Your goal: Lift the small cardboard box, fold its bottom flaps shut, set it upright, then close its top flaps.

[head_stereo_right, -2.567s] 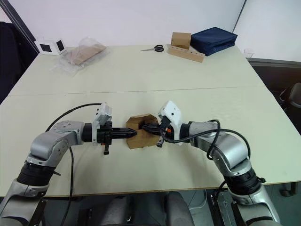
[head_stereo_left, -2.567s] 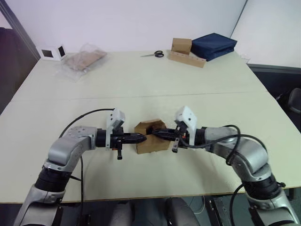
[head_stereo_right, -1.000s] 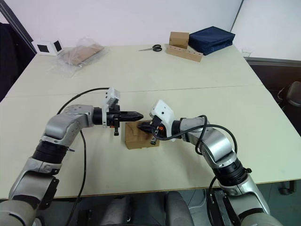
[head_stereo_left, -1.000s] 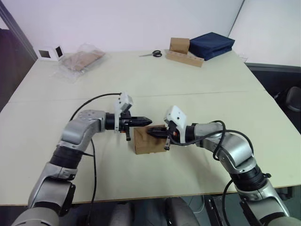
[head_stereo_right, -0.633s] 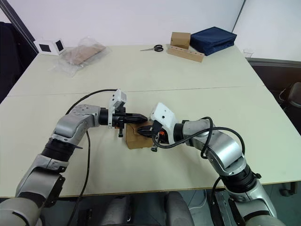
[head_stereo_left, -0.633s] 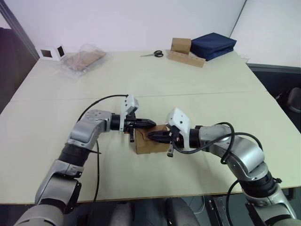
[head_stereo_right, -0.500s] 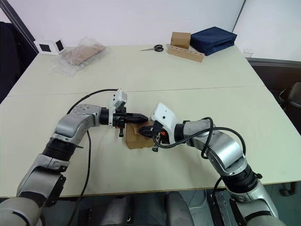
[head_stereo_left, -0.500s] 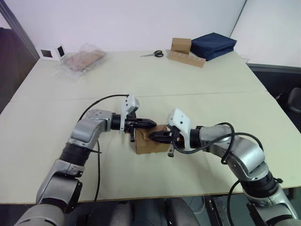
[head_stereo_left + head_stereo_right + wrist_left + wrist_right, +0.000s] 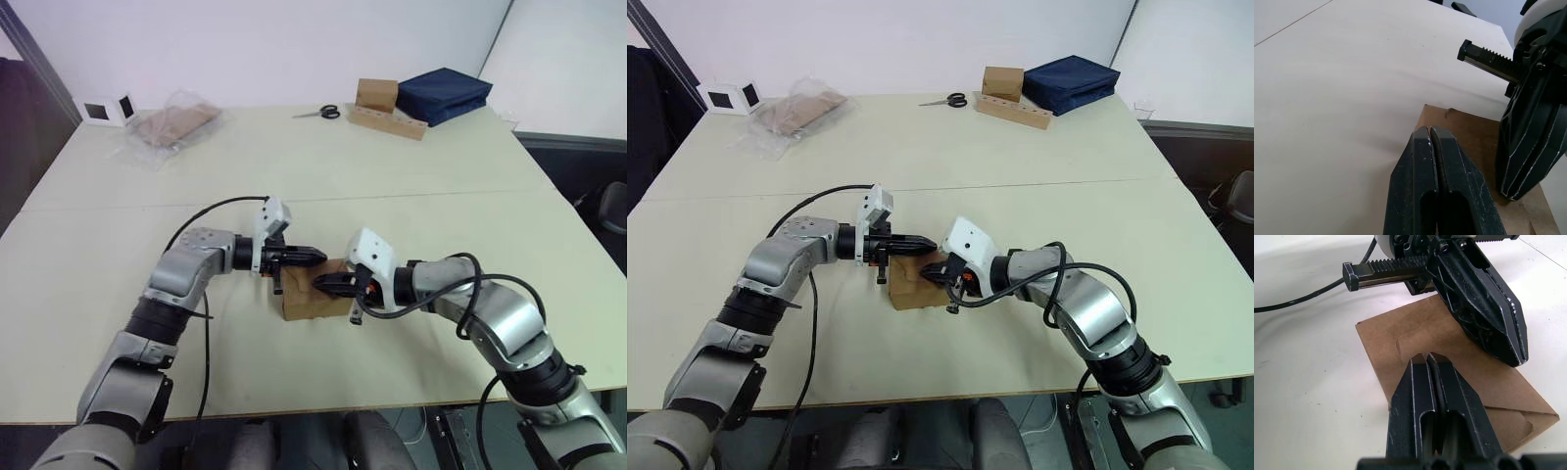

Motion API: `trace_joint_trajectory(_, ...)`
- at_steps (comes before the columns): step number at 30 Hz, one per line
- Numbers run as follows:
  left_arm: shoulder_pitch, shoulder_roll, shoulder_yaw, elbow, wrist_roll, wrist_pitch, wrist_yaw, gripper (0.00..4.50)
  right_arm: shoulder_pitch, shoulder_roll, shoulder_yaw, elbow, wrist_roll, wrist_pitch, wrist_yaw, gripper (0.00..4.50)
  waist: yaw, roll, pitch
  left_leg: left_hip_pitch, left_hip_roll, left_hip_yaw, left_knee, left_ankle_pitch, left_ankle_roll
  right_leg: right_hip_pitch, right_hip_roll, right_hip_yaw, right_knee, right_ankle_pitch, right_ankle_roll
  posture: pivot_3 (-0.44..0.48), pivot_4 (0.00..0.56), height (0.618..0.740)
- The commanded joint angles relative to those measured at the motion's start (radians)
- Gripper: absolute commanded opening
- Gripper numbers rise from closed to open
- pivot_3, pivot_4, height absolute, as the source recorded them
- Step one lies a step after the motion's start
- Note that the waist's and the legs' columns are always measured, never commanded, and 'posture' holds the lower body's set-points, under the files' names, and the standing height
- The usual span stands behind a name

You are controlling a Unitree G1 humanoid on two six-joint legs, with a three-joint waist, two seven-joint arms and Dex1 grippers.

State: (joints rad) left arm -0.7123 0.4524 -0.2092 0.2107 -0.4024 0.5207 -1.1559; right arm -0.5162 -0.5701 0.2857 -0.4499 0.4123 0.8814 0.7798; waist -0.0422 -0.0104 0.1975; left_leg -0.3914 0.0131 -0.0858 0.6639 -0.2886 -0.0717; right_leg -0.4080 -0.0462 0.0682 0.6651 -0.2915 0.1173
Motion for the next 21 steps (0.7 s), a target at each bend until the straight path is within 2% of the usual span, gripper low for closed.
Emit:
trace_joint_trajectory(1, -0.020, 0.007, 0.031, -0.014, -0.001, -0.003, -0.001, 0.02, -0.009, -0.015, -0.027, -0.061, 0.049, 0.026, 0.028, 0.00, 0.000, 0.000, 0.000, 0.000, 0.000, 0.000, 0.000, 0.000, 0.000, 0.000, 0.000, 0.000, 0.000, 0.000, 0.000, 0.000, 0.150, 0.740)
trace_joint_trajectory(10, -0.033, -0.001, 0.034, -0.006, -0.002, -0.003, -0.002, 0.02, -0.006, -0.035, 0.019, -0.029, 0.008, -0.013, 0.032, 0.00, 0.000, 0.000, 0.000, 0.000, 0.000, 0.000, 0.000, 0.000, 0.000, 0.000, 0.000, 0.000, 0.000, 0.000, 0.000, 0.000, 0.150, 0.740)
trace_joint_trajectory(21, -0.005, 0.006, 0.031, -0.064, -0.010, 0.013, -0.007, 0.02, -0.025, -0.014, 0.013, 0.007, -0.011, -0.042, 0.029, 0.00, 0.000, 0.000, 0.000, 0.000, 0.000, 0.000, 0.000, 0.000, 0.000, 0.000, 0.000, 0.000, 0.000, 0.000, 0.000, 0.000, 0.150, 0.740)
